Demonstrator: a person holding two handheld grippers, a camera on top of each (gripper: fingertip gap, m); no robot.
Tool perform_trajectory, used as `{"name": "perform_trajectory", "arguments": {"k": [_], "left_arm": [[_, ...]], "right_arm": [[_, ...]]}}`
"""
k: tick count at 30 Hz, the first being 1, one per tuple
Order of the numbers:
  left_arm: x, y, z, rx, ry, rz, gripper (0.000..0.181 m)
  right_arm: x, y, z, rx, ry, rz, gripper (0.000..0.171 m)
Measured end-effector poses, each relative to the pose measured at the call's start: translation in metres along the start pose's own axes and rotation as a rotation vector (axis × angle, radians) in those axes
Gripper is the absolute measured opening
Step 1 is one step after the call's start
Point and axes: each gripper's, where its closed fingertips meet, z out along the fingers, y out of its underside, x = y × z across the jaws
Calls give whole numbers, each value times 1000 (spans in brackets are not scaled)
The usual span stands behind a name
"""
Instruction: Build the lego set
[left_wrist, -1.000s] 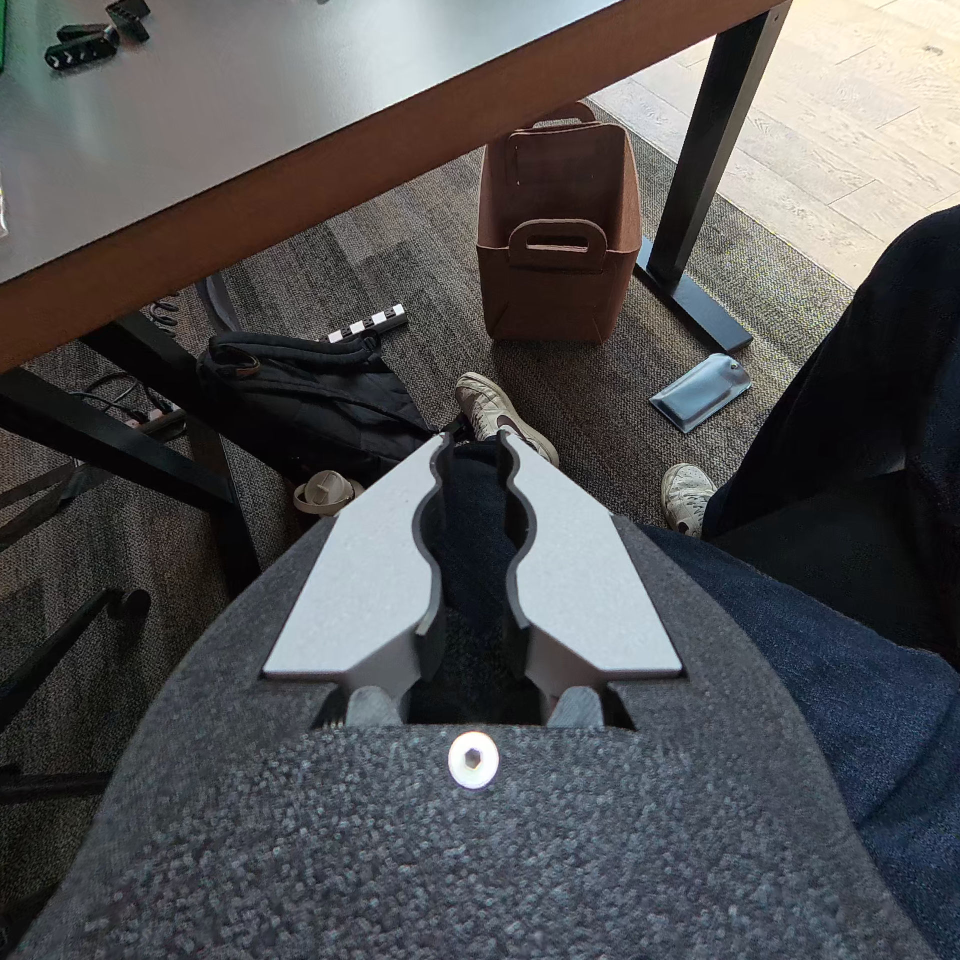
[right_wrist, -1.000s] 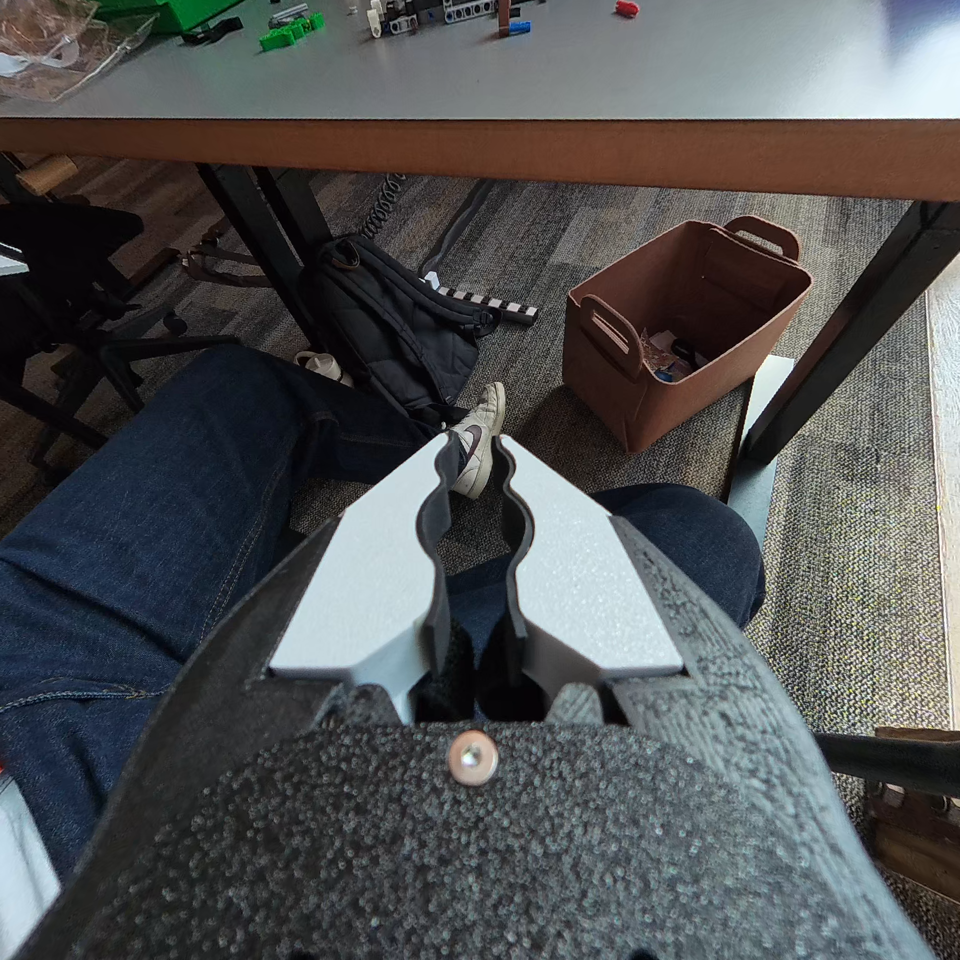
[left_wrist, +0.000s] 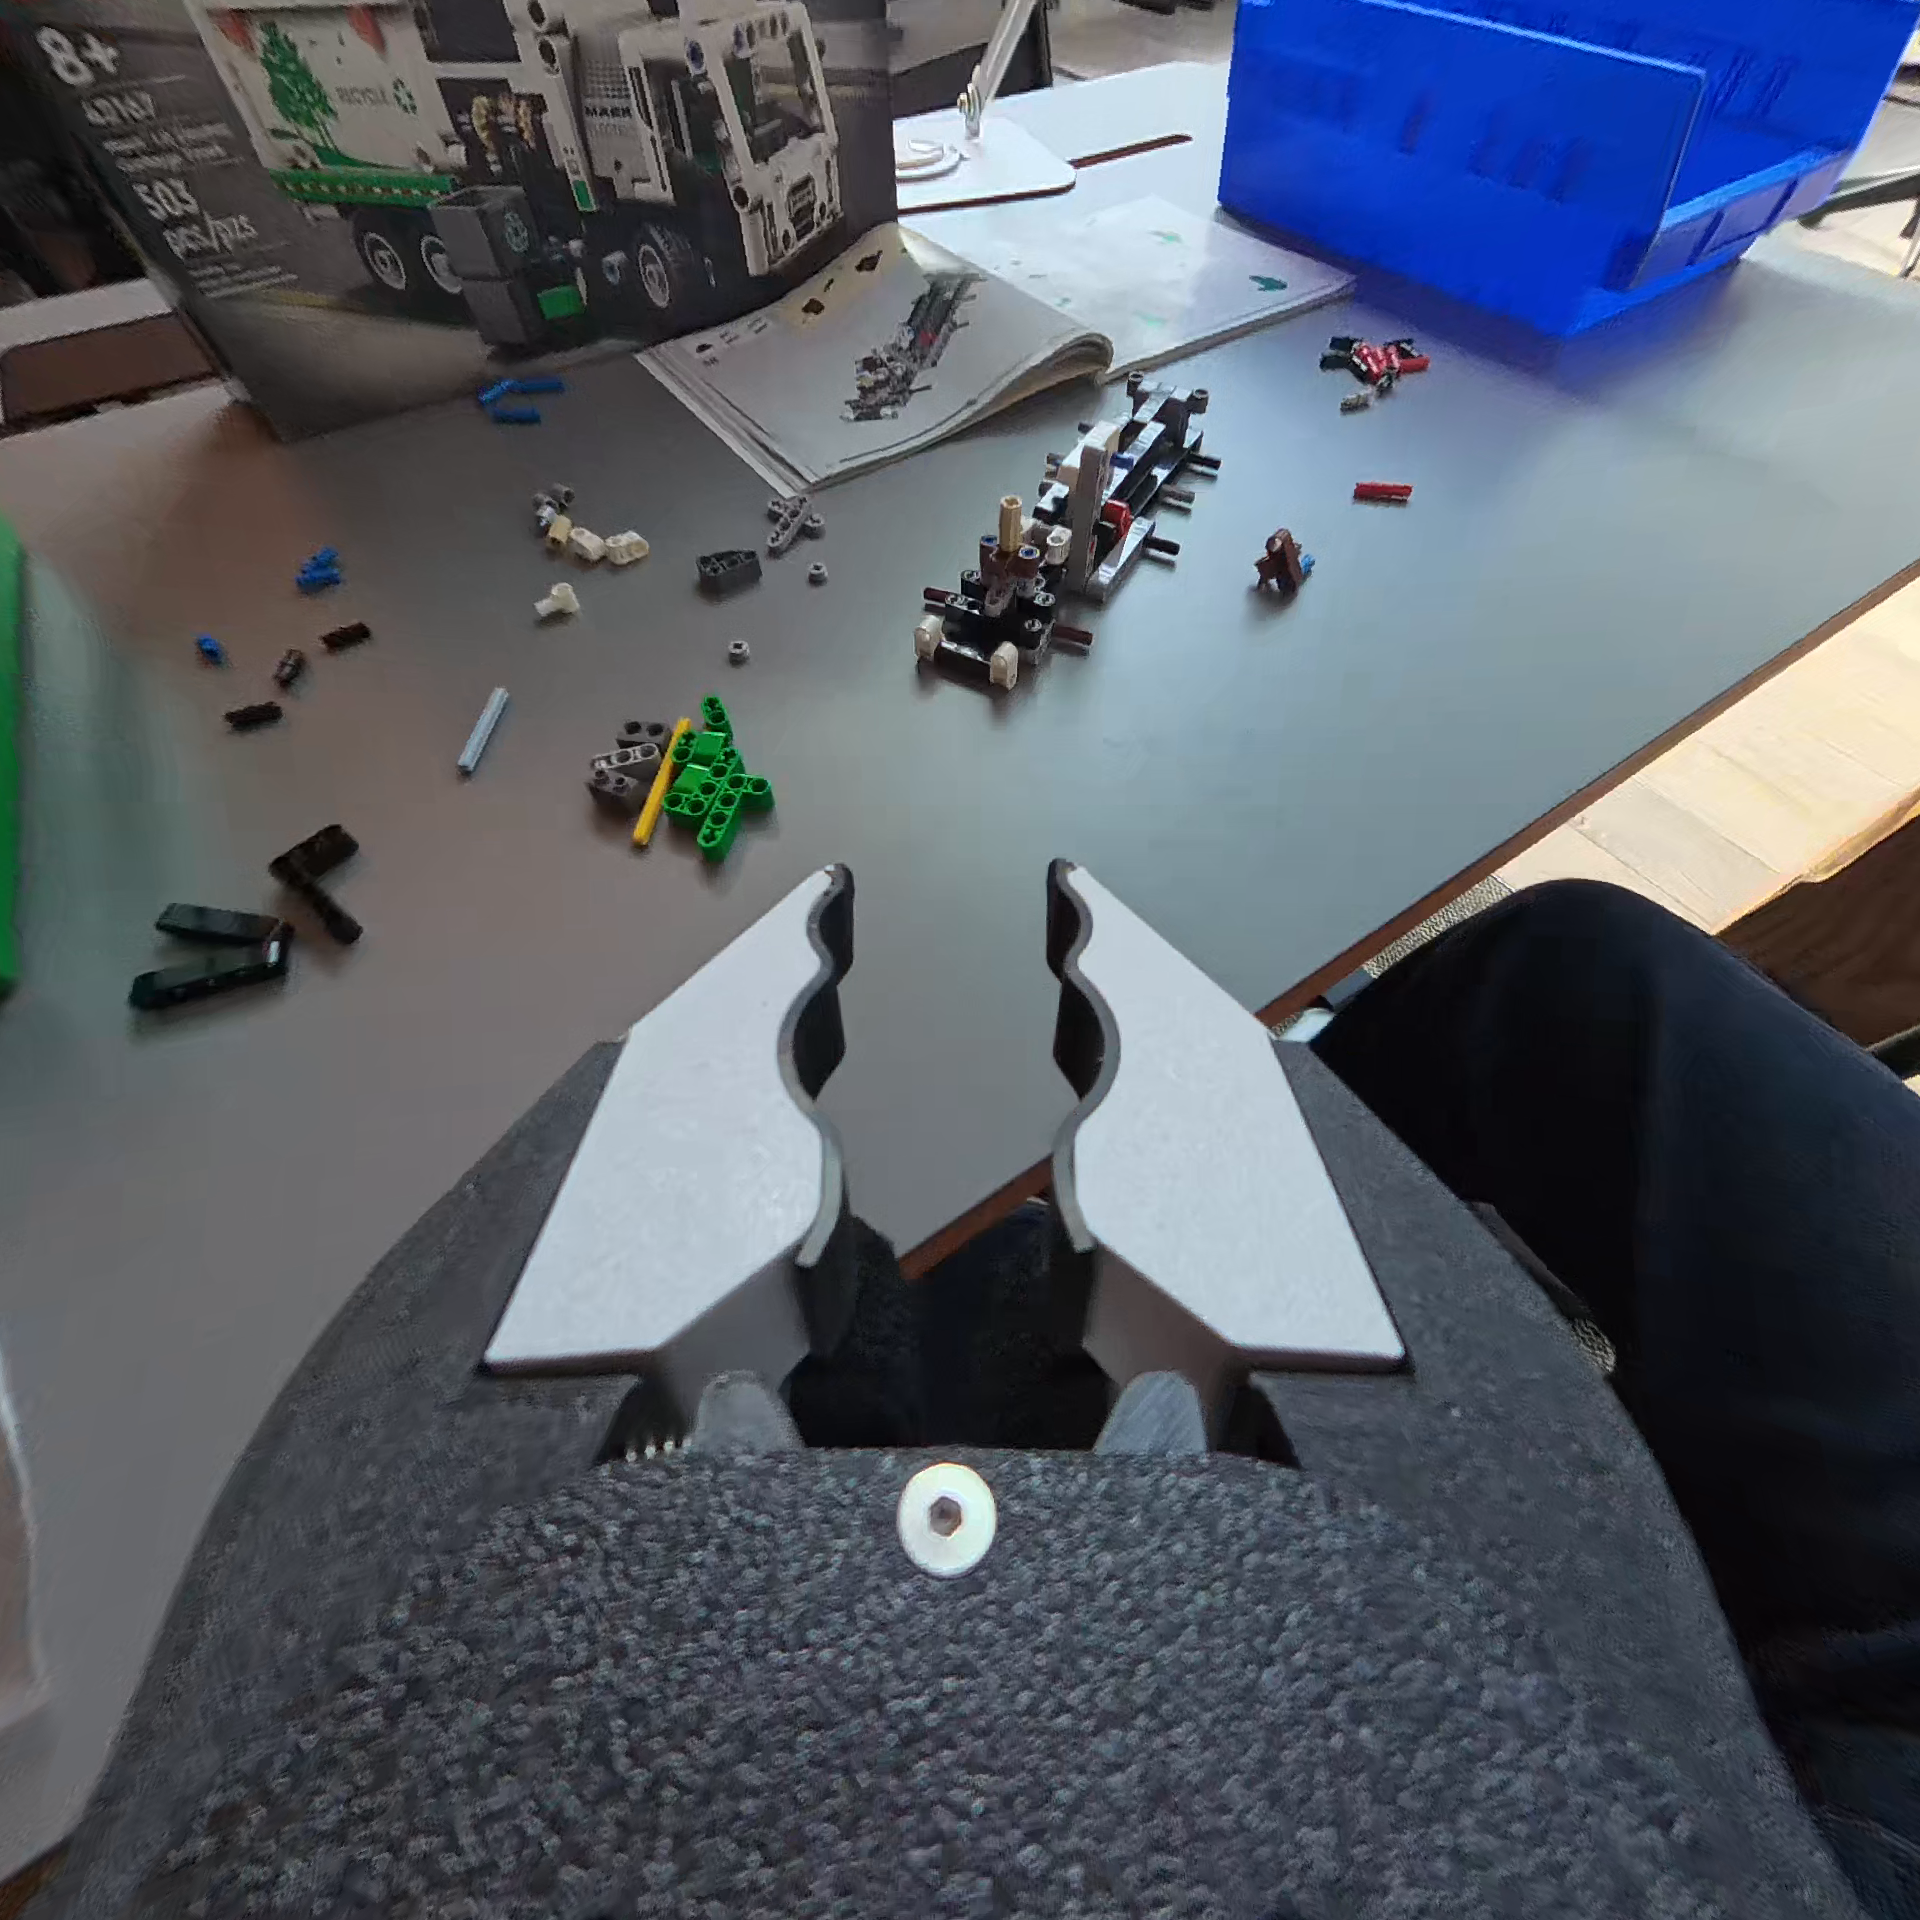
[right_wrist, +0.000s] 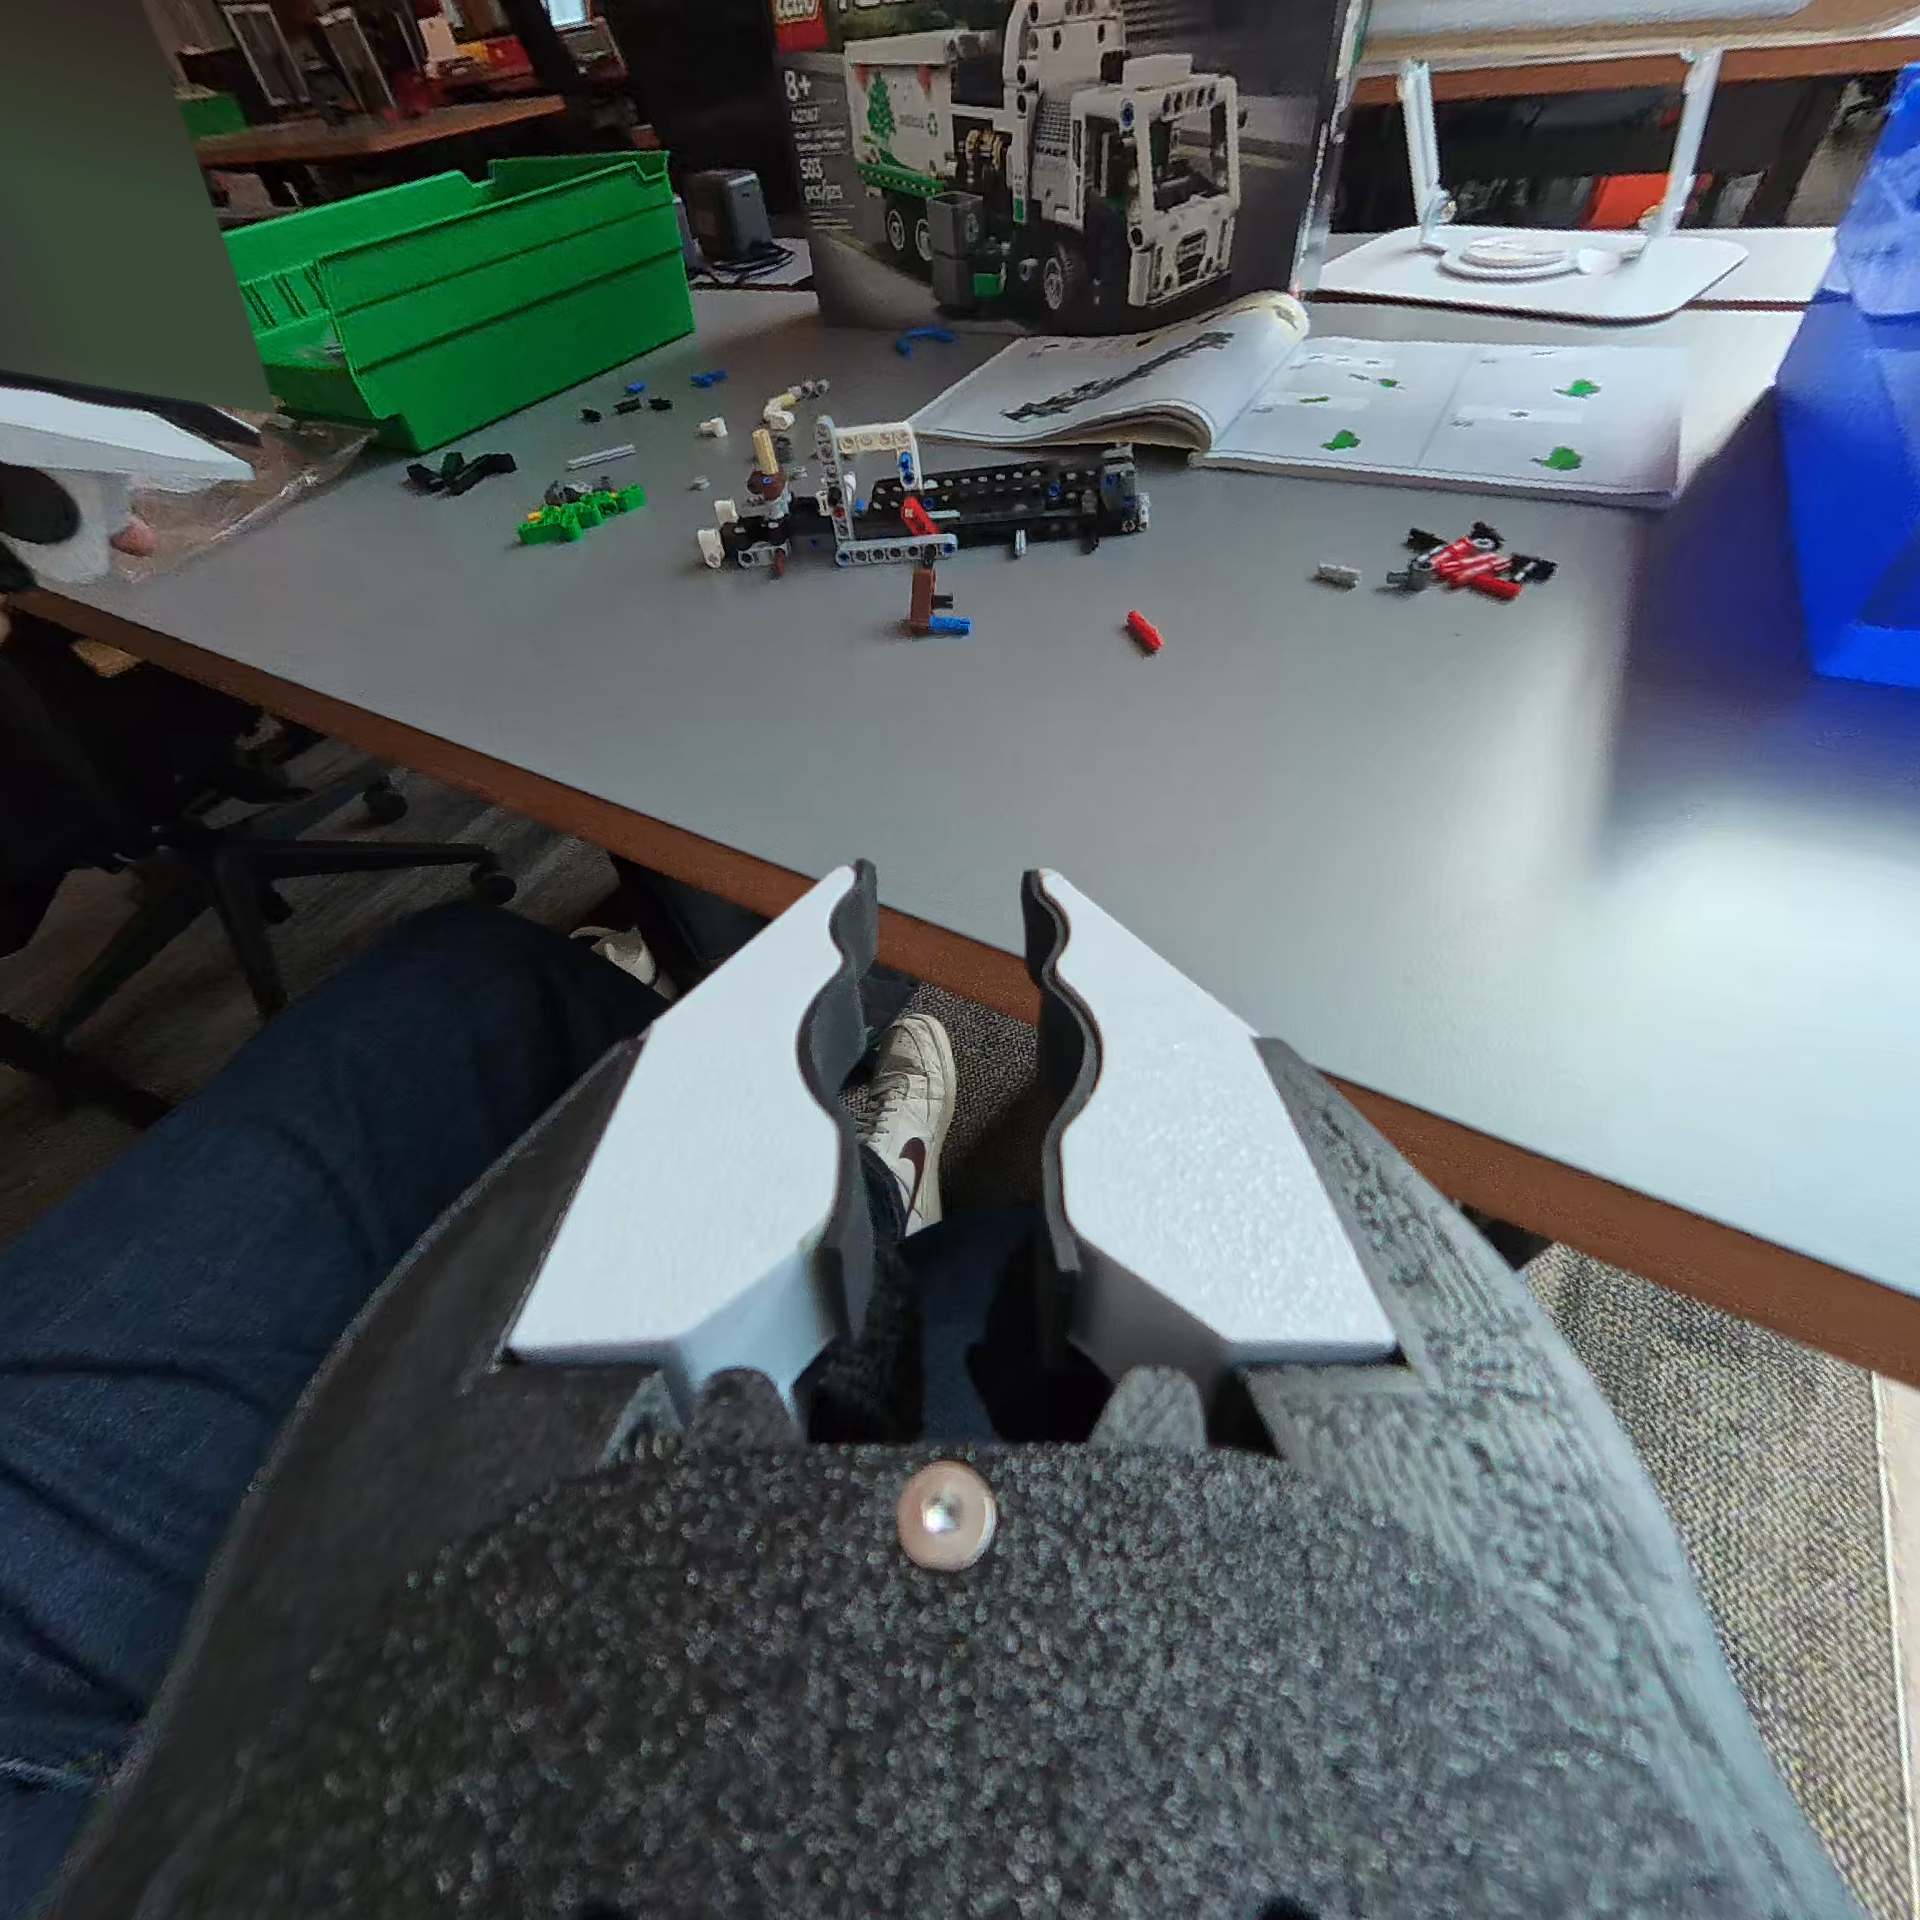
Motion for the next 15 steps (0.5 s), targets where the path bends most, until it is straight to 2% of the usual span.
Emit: {"name": "perform_trajectory", "arguments": {"k": [4,11,13,15], "left_arm": [[-3,12,36,-84,44,-10,36],[-15,6,68,-77,74,-18,30],[-16,5,77,-97,98,21,20],[-18,-1,85,-83,115,12,19]], "right_arm": [[12,-11,33,-10,-13,-4,28],[35,-48,72,6,30,-43,30],[42,-58,83,-3,20,-20,28],[46,-62,96,-46,-22,35,25]]}}
